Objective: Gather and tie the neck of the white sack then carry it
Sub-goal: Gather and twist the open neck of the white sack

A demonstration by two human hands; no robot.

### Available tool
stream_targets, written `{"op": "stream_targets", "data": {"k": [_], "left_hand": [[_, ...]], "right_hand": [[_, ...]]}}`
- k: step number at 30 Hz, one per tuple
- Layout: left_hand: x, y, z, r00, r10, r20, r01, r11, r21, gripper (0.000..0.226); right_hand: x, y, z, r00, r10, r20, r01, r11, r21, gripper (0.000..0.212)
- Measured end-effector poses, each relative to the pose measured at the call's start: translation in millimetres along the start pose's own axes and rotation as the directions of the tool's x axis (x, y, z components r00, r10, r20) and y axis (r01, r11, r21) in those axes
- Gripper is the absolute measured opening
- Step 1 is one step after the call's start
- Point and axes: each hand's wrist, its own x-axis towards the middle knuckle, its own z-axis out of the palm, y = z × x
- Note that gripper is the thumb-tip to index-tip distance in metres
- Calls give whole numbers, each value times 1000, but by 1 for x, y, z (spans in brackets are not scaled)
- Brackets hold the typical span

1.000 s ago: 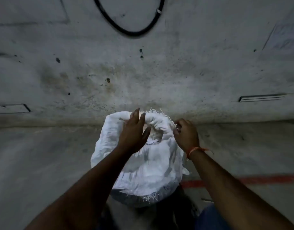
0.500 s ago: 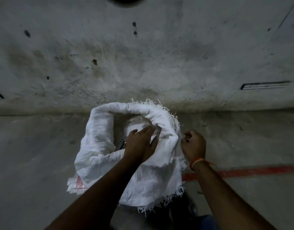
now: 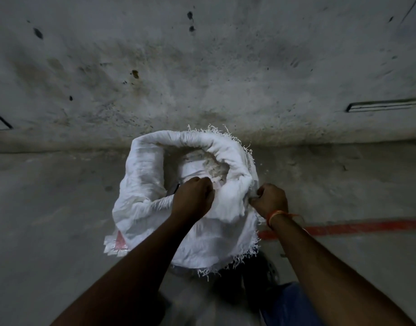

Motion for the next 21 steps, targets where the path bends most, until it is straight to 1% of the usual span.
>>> {"op": "stream_targets", "data": {"k": [2,4,5,7,9,11,12,15,16,19,21], "left_hand": [[-9,-4,-4,998,6,70,-6,1000,2,26],[-19,-5,-10,995,25,101,-21,999,-37,32],[-24,-5,-13,988,61,139,-52,996,-67,34],[-33,-4,-18,946,197,256,-160,975,-157,39],[-44,3,-22,883,289,370,-213,949,-232,54],[-52,11,-20,859,315,403,-266,948,-173,67],[-55,14,-17,862,319,394,-286,948,-142,64],[-56,26,-25,900,300,316,-286,954,-90,28],[-54,28,-29,920,276,277,-263,961,-85,22],[-43,36,-47,971,159,179,-152,987,-51,26],[-33,39,-58,987,123,105,-119,992,-42,29]], "right_hand": [[-5,-1,-2,1000,-9,-22,9,1000,9,19],[-10,-4,-7,997,-11,-72,16,998,63,17],[-12,-7,-11,996,-4,-91,14,994,107,17],[-11,-12,-21,994,28,-106,-4,974,224,21],[-12,-20,-33,993,43,-112,-1,938,348,26],[-9,-27,-45,990,36,-133,21,915,403,27],[-8,-30,-51,988,24,-153,41,911,411,24],[-10,-41,-72,976,-25,-216,125,878,462,16],[-11,-42,-78,972,-58,-227,164,862,479,14],[-16,-46,-97,959,-145,-242,253,824,508,16],[-19,-49,-110,958,-182,-224,278,787,551,24]]}}
